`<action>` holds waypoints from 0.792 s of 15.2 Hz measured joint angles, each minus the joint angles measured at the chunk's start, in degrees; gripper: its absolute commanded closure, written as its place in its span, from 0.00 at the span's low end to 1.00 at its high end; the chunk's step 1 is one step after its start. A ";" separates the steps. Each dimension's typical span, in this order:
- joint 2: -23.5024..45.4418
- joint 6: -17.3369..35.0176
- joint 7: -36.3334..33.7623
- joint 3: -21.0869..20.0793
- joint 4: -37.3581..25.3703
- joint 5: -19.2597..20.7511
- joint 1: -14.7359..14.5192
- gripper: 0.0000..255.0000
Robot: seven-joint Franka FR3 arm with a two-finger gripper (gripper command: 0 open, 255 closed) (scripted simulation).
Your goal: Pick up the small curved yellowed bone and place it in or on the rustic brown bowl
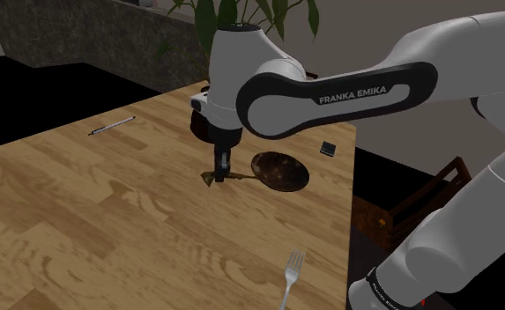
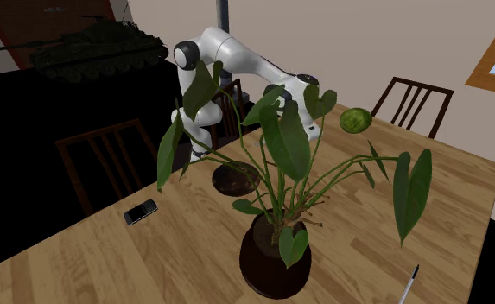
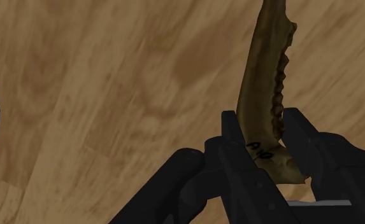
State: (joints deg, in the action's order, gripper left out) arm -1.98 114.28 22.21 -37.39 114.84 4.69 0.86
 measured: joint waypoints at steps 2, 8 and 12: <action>-0.19 -1.56 0.28 0.06 -1.42 -0.17 0.04 1.00; -1.19 -5.75 1.10 0.24 -4.87 -0.93 0.12 1.00; -6.31 -5.58 6.65 3.14 -0.79 -3.88 1.75 1.00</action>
State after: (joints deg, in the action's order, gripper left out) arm -8.29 108.70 28.85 -34.25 114.05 0.82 2.61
